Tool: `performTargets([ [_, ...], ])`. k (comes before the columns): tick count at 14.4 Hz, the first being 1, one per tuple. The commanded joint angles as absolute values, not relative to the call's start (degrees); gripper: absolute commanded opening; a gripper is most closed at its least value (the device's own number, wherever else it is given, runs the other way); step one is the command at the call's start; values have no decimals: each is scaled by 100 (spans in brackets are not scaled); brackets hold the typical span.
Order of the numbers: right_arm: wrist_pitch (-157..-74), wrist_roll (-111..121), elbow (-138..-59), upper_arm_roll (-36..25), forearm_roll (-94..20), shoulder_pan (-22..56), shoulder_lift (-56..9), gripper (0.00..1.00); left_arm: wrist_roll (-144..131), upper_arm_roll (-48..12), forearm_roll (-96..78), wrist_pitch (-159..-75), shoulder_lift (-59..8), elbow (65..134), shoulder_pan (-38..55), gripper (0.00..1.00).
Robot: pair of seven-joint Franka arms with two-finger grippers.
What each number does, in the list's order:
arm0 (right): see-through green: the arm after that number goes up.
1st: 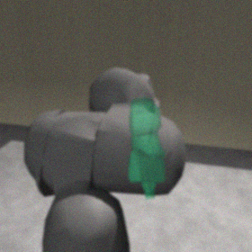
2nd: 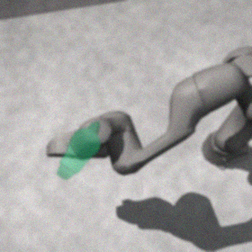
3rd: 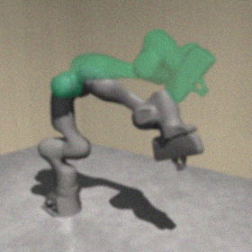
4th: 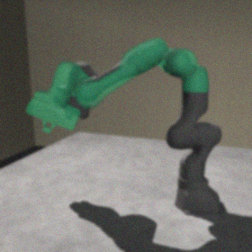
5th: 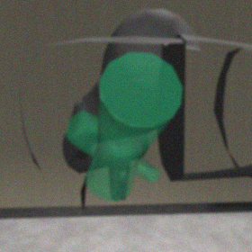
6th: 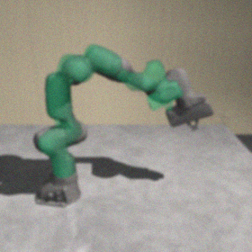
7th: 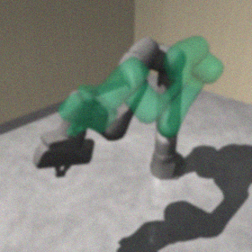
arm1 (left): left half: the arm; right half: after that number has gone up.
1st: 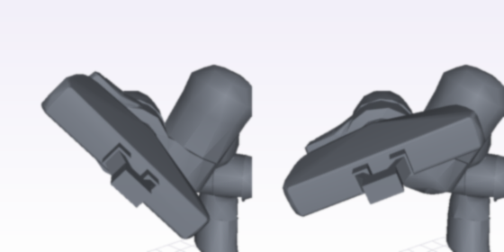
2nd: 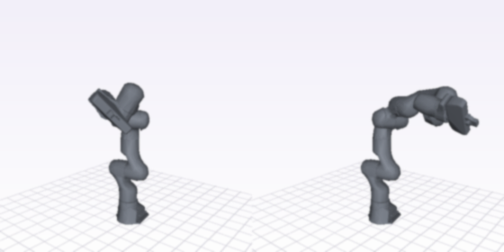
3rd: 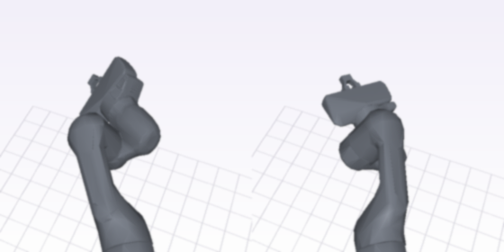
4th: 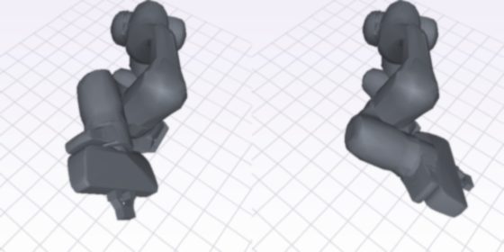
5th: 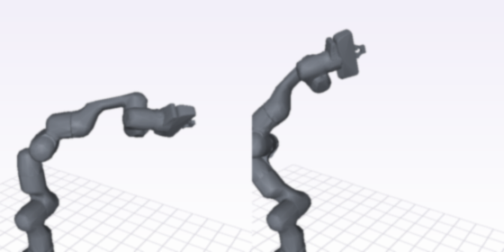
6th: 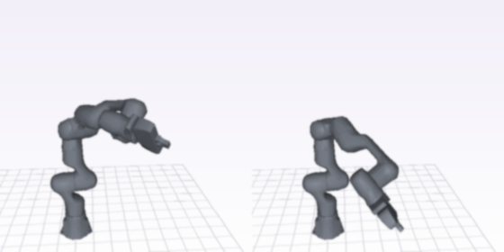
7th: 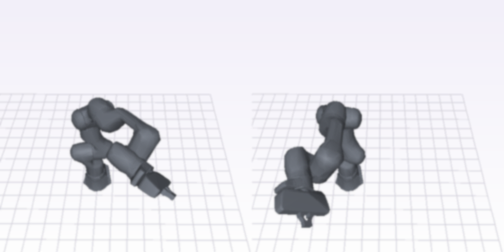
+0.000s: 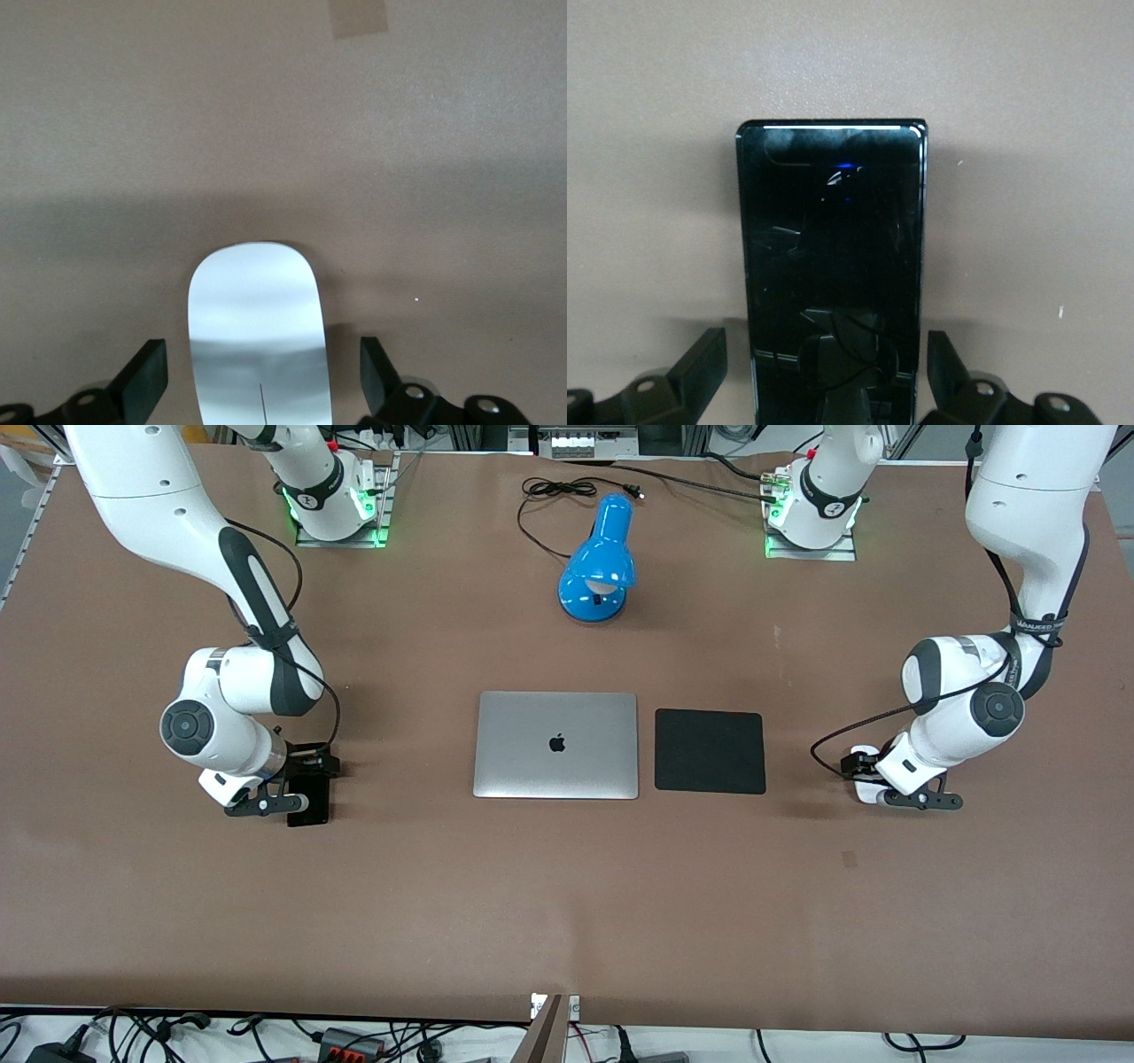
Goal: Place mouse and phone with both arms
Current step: 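Carry the phone toward the laptop while the left gripper carries the mouse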
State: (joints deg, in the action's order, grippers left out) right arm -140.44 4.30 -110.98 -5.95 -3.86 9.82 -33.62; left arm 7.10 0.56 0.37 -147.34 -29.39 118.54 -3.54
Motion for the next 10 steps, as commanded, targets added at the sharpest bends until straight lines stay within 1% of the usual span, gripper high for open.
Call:
performTargets([
  [1,-14352,448,-11259,-598,-396,958,-3384,100,852,44,158,-14862,-2979,11909,-387,94],
  [2,-14353,448,-11259,-598,-396,949,-3384,86,853,44,167,-14871,-2988,11918,-387,90],
  [3,-14335,457,-11259,-598,-396,949,-3366,52,853,44,158,-14871,-2997,11909,-387,82],
  [4,-14309,457,-11224,-598,-396,967,-3323,30,853,44,158,-14871,-2997,11909,-387,71],
  [5,-14309,387,-11189,-589,-396,1002,-3305,20,853,35,158,-14862,-2988,11909,-387,55],
  [6,-14317,352,-11128,-545,-404,1063,-3305,21,853,35,158,-14854,-2980,11909,-387,43],
  [8,-14309,-136,-10856,-422,-439,1466,-3331,20,844,26,158,-14836,-2936,11900,-387,29],
  [9,-14317,-854,-10759,-413,-431,1720,-3375,21,844,18,158,-14810,-2875,11883,-387,27],
  [10,-14317,-1253,-10714,-413,-413,1940,-3419,21,835,9,158,-14801,-2787,11865,-378,27],
])
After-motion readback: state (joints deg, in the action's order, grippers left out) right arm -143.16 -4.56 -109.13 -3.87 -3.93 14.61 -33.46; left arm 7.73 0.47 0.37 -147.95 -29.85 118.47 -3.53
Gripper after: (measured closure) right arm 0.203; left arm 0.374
